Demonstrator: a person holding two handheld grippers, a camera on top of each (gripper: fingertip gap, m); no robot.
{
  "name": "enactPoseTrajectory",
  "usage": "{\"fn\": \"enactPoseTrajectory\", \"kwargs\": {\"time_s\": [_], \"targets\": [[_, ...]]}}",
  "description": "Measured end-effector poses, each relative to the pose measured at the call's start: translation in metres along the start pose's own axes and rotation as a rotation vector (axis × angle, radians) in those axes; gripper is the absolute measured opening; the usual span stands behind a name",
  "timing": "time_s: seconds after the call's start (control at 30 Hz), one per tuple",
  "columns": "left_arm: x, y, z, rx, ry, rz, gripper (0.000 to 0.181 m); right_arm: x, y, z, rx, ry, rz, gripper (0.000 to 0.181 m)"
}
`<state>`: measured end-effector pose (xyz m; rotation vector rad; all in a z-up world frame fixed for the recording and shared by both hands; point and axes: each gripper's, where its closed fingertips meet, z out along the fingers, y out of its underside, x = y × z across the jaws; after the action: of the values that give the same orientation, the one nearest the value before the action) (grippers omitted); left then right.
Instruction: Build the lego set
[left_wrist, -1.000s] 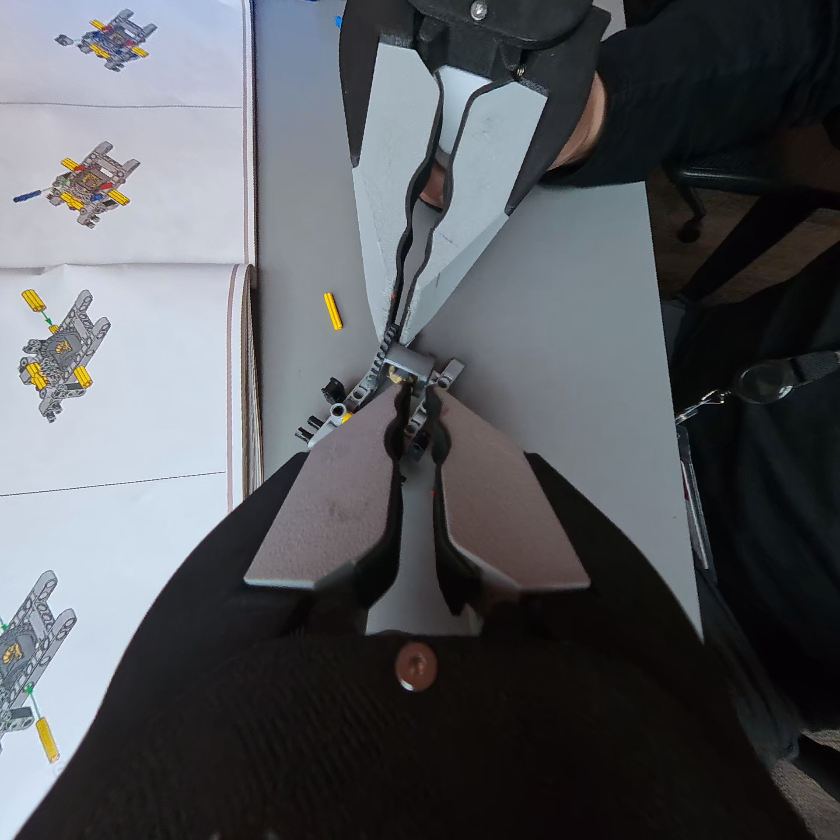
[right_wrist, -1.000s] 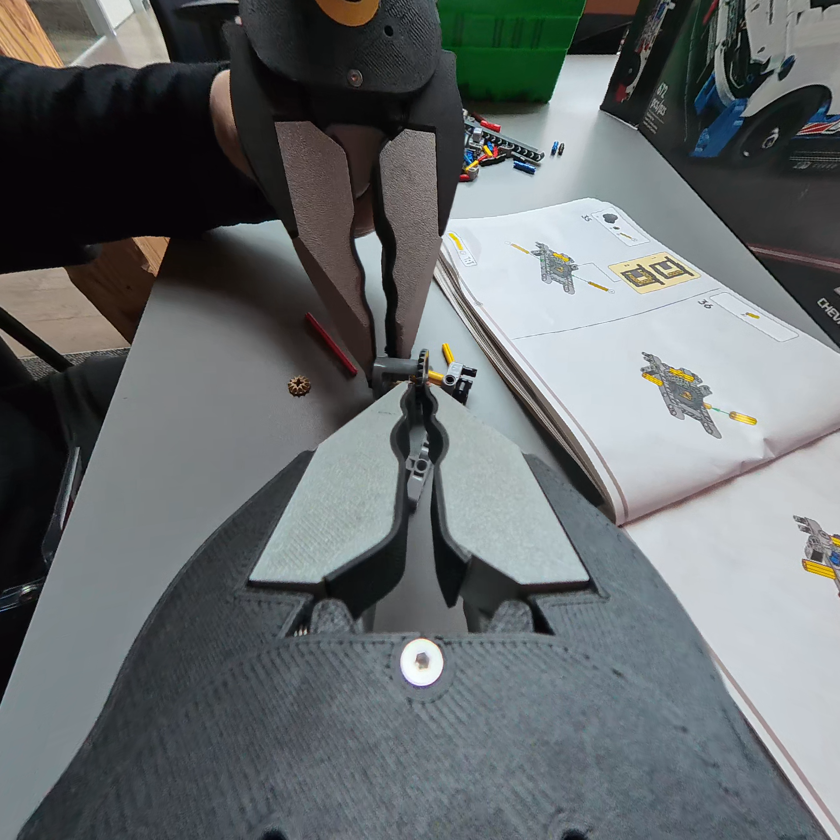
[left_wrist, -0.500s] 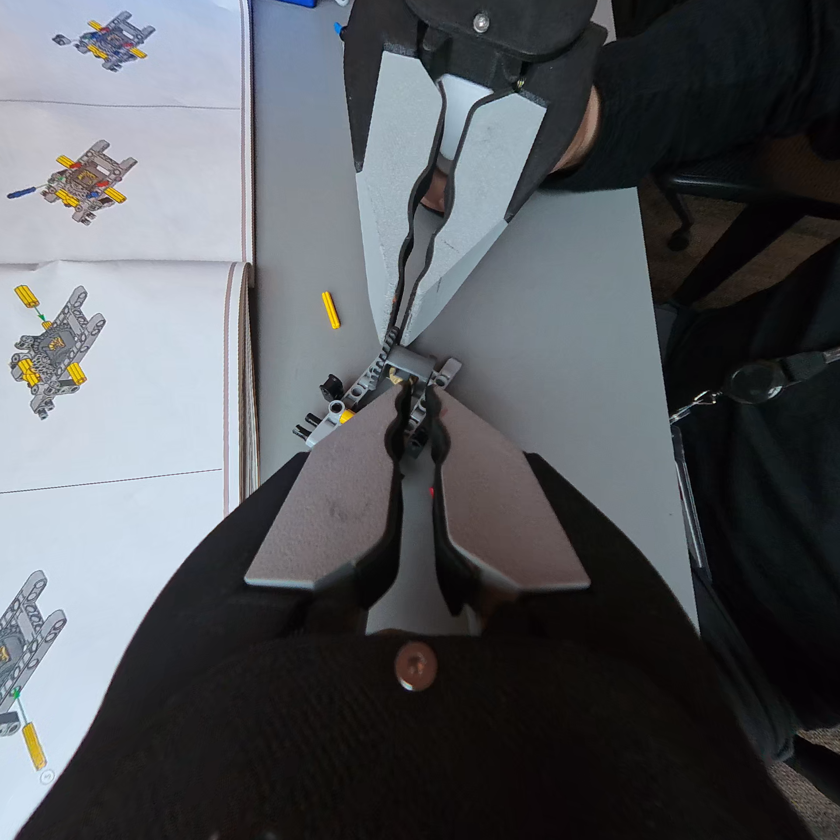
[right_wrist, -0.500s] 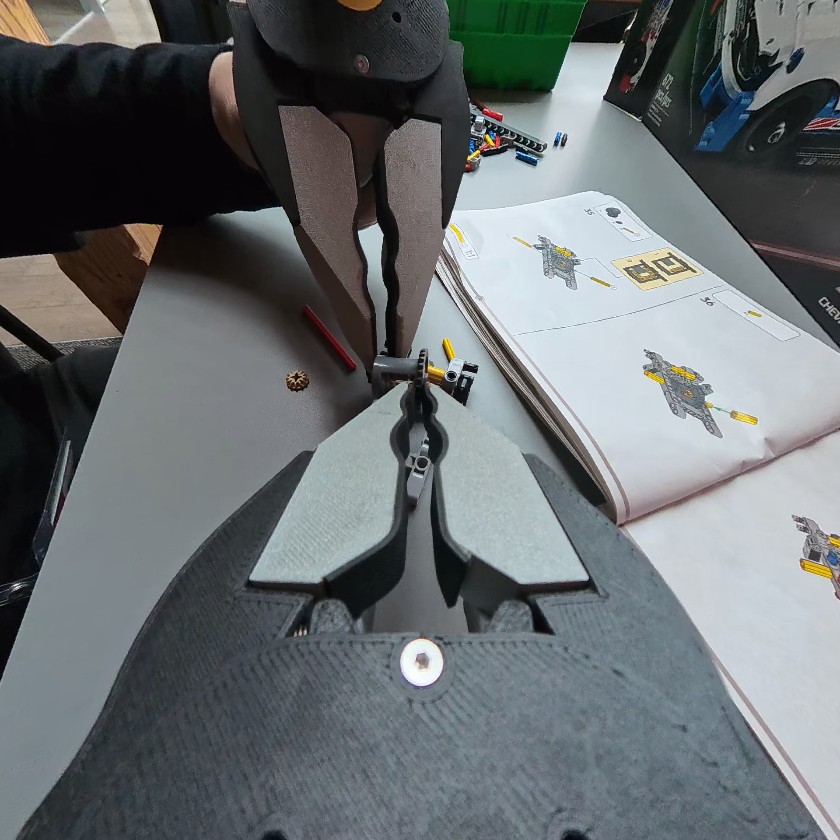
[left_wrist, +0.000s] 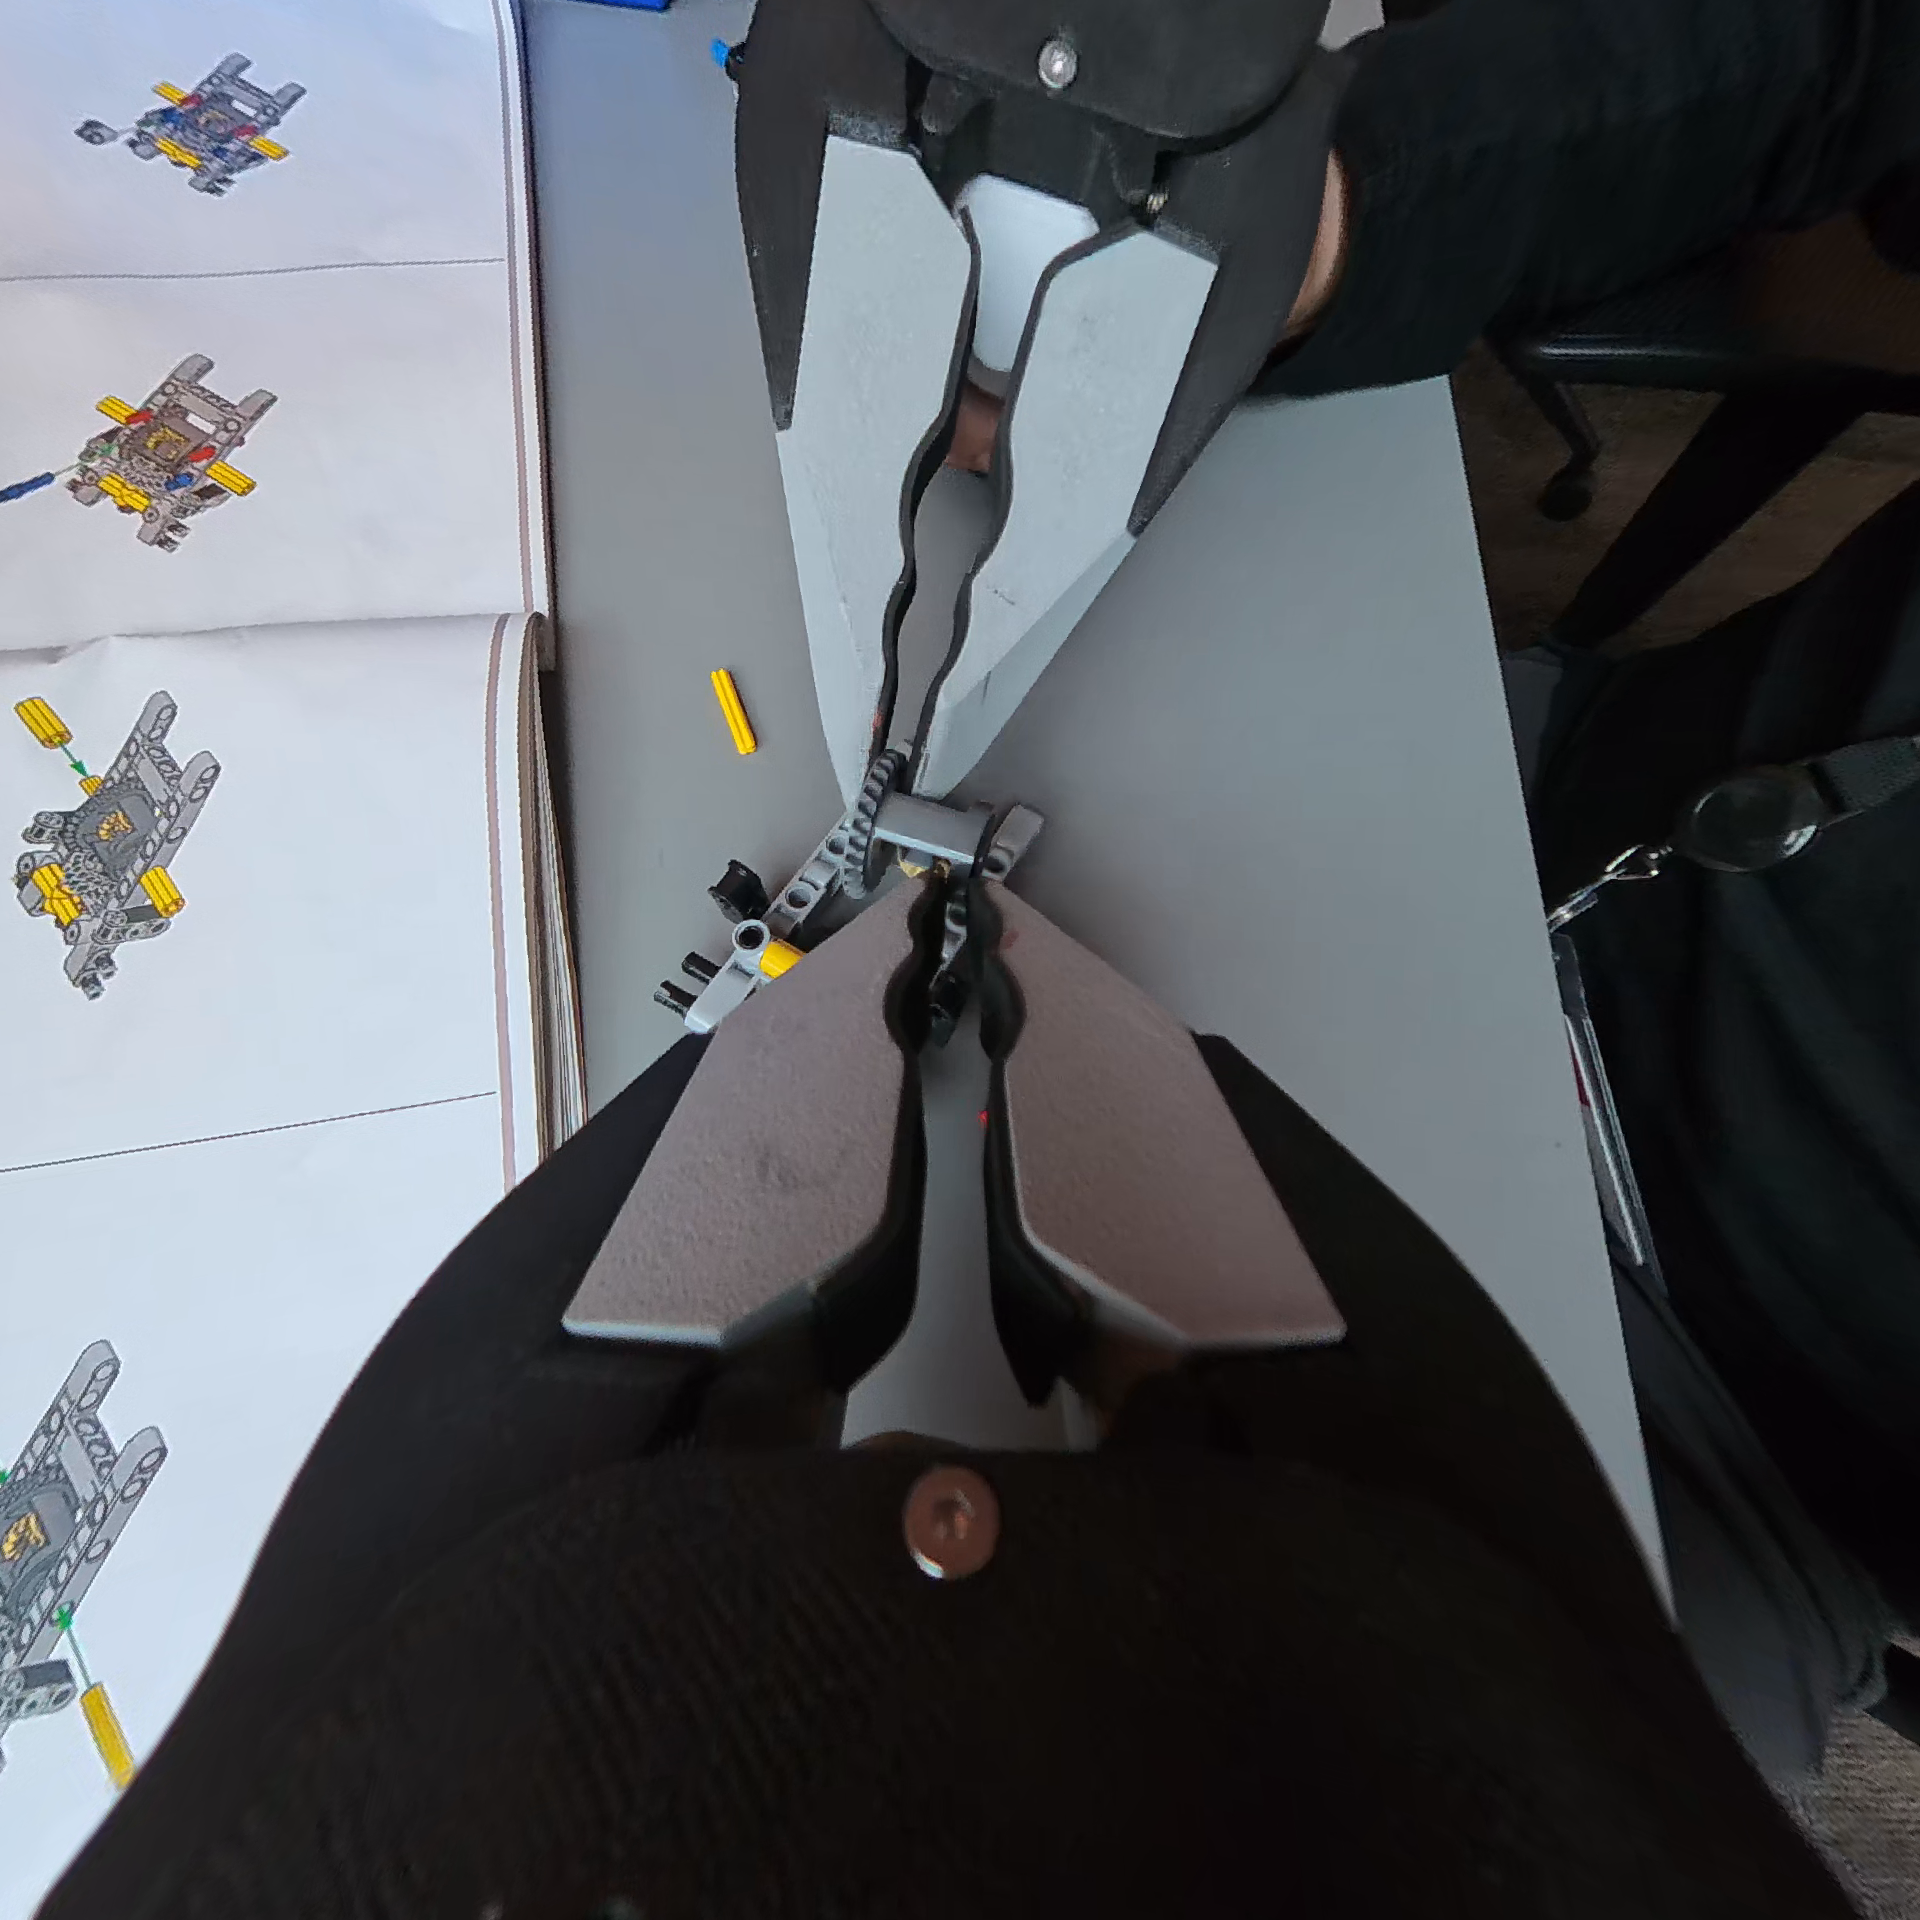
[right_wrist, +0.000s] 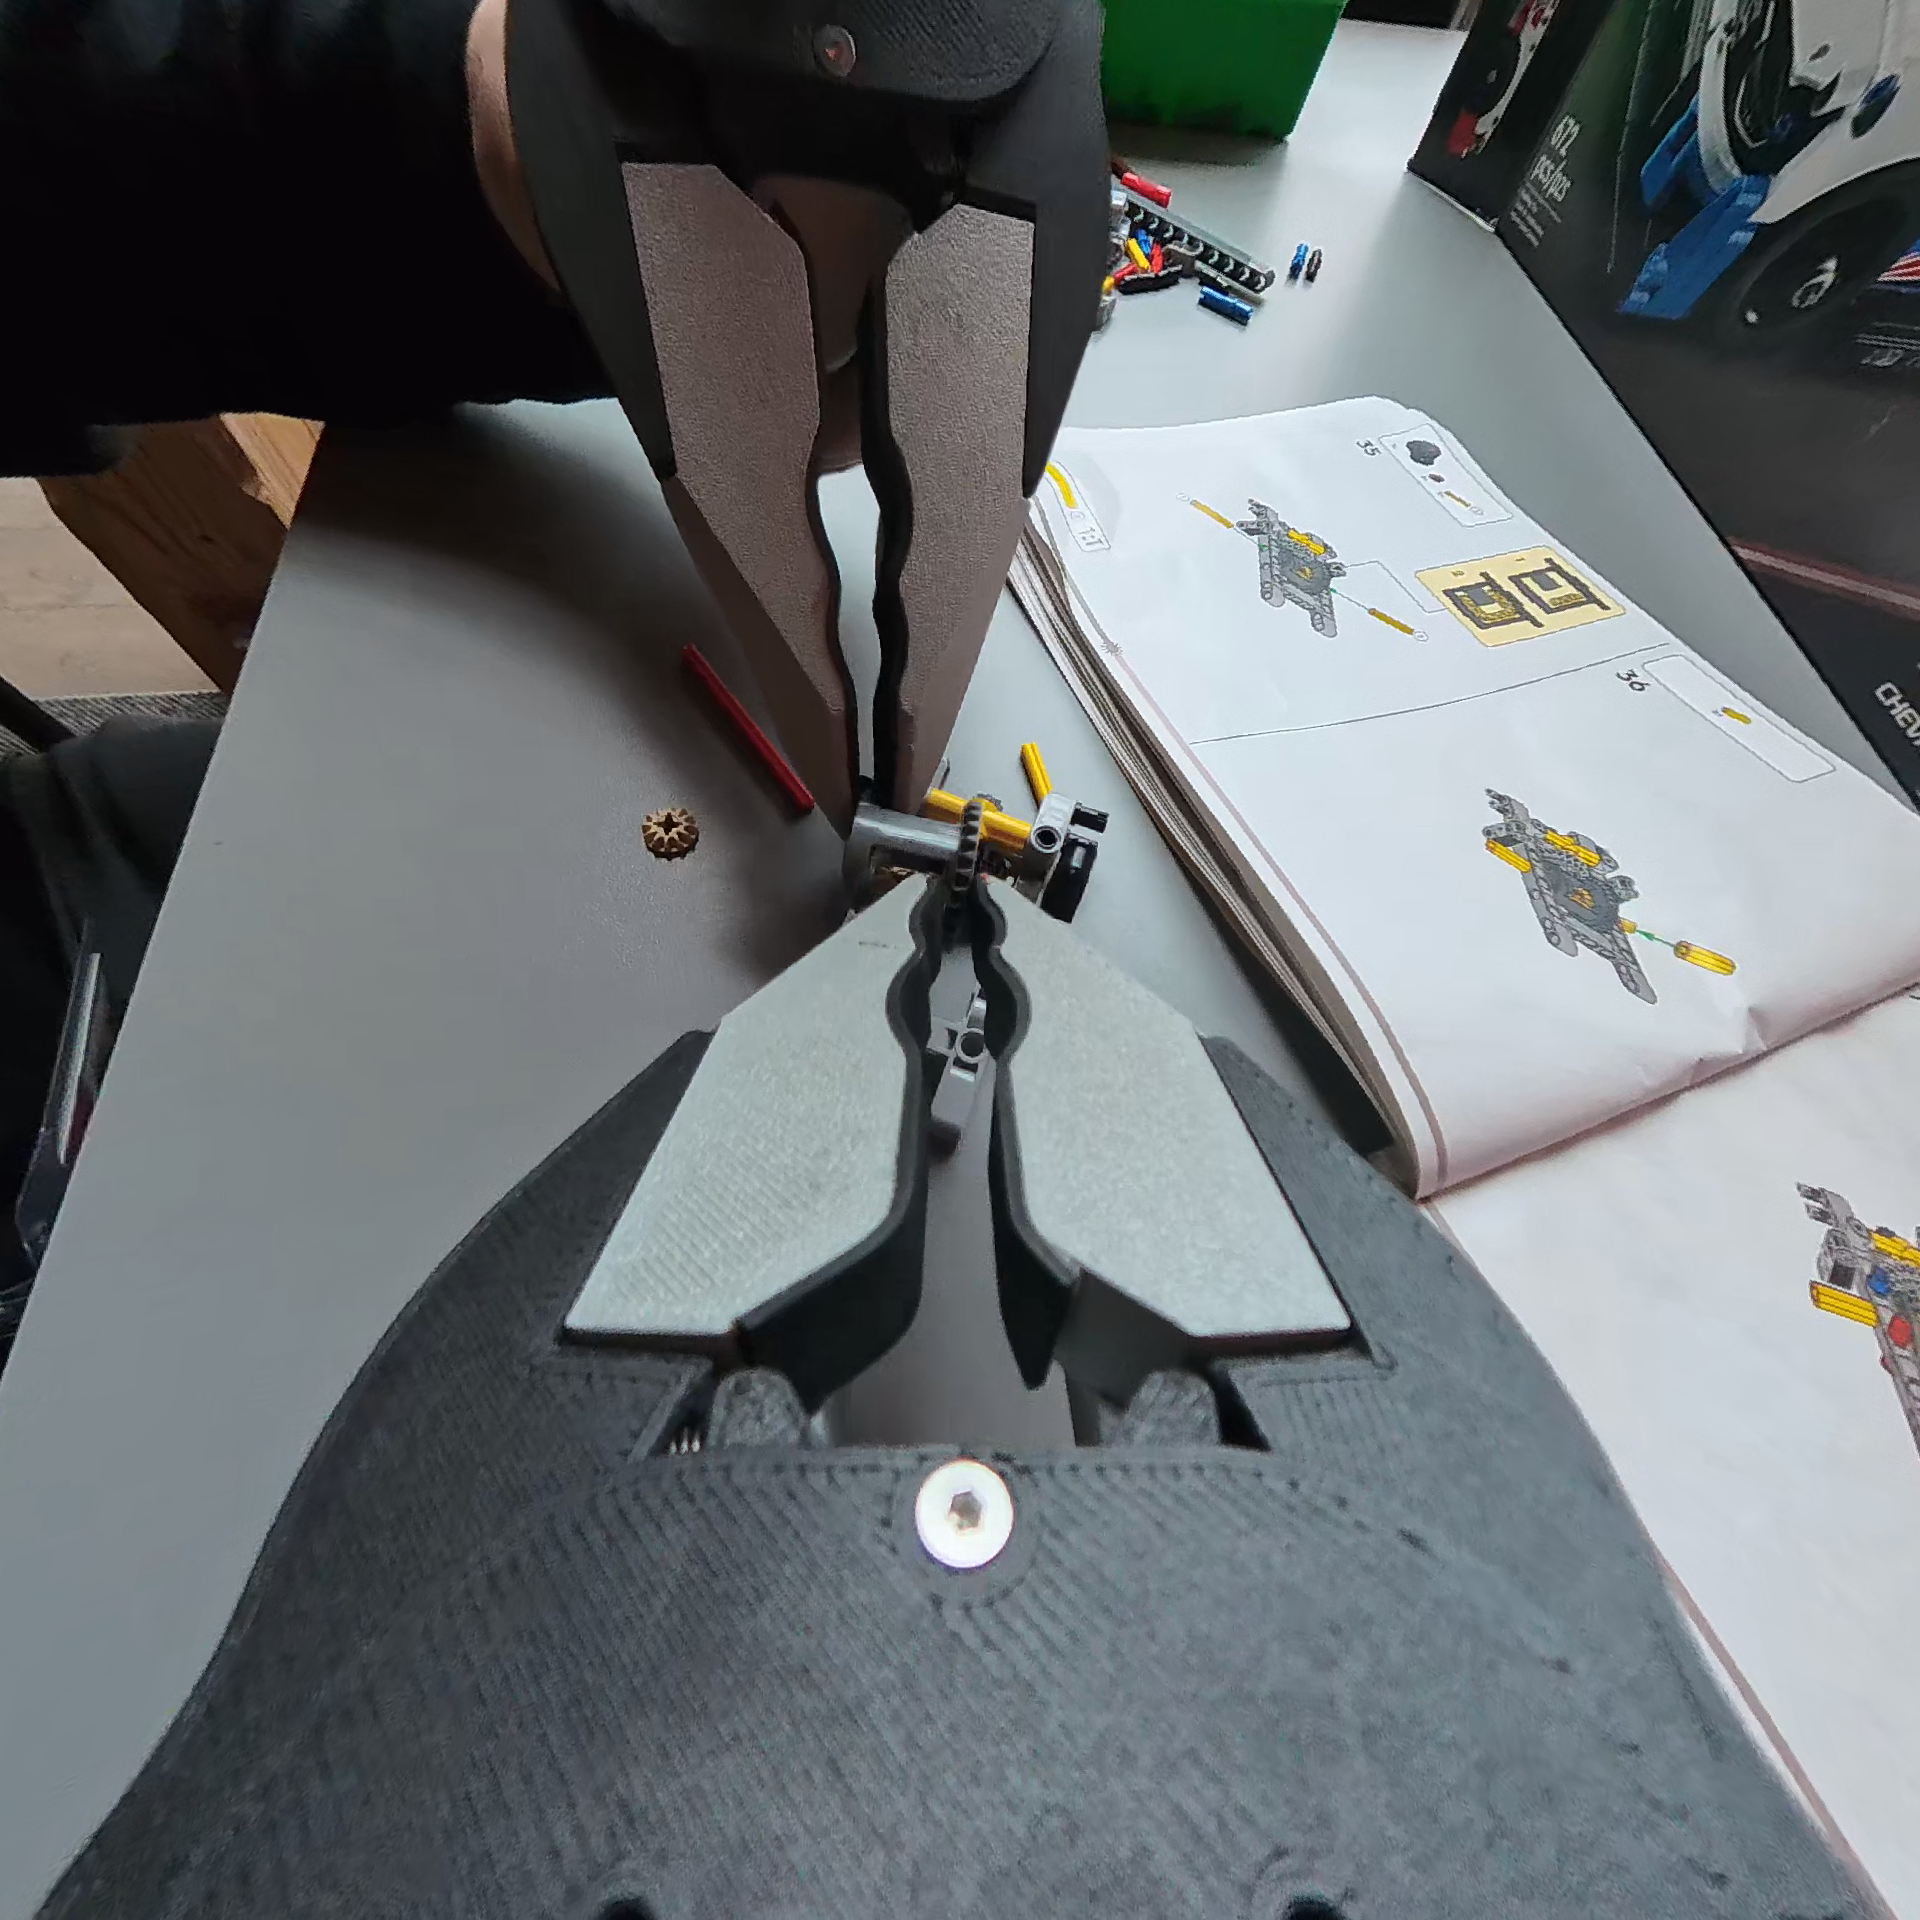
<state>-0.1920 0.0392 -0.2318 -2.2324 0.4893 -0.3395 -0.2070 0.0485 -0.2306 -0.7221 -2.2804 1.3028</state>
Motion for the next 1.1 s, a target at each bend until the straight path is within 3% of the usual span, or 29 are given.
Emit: {"fn": "enactPoseTrajectory", "kwargs": {"time_s": [0.5, 0.9, 1.1], "targets": [[0.0002, 0.0001, -0.0065, 0.035, -0.024, 0.076, 0.000, -0.0036, 0.0002, -0.0007, -0.001, 0.004, -0.041, 0.013], [0.0060, 0.0022, -0.0043, 0.024, -0.005, 0.117, 0.000, -0.0084, -0.0005, 0.0007, -0.008, 0.022, -0.111, 0.003], [0.0050, 0.0021, -0.0063, 0.027, -0.009, 0.114, 0.000, -0.0101, 0.0006, 0.0007, -0.012, 0.008, -0.107, 0.009]]}}
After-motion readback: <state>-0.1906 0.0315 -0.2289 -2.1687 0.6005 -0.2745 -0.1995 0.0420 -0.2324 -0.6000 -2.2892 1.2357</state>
